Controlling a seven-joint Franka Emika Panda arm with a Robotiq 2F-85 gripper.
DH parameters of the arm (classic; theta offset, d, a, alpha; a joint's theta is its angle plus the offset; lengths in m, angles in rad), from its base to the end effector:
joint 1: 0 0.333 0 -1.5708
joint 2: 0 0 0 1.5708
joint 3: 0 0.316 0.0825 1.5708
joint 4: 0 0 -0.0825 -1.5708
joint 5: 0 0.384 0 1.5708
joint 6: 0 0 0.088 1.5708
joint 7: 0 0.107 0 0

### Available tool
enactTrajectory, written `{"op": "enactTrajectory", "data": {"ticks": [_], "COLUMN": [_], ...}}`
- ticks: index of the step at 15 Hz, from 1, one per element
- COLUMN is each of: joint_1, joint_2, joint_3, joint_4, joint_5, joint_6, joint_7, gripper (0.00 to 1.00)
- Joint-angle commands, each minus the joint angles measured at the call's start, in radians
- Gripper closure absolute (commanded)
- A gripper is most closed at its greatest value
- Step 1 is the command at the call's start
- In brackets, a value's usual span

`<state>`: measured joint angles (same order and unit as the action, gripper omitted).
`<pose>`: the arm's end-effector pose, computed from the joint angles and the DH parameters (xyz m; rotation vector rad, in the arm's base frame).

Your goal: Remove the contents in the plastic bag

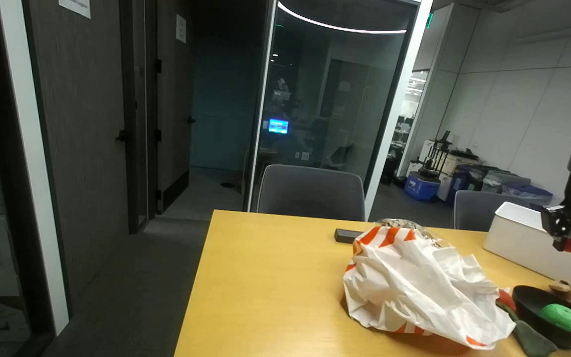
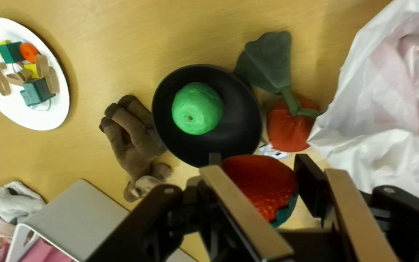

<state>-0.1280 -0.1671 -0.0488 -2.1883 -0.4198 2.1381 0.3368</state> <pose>0.5008 -0.1080 0.4725 2.7542 -0.4252 0.2030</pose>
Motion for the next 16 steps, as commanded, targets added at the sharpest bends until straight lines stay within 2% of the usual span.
{"op": "enactTrajectory", "data": {"ticks": [1, 9, 14, 15, 16], "joint_1": [-0.052, -0.04, -0.044, -0.044, -0.043], "joint_2": [0.161, 0.438, 0.531, 0.54, 0.543], "joint_3": [-0.044, -0.115, -0.142, -0.146, -0.147], "joint_4": [0.122, 0.301, 0.348, 0.354, 0.355], "joint_5": [-0.017, 0.093, 0.176, 0.194, 0.211], "joint_6": [0.064, 0.064, 0.061, 0.061, 0.063], "joint_7": [0.11, 0.119, 0.1, 0.1, 0.098], "gripper": [0.73, 0.73, 0.73, 0.67, 0.23]}}
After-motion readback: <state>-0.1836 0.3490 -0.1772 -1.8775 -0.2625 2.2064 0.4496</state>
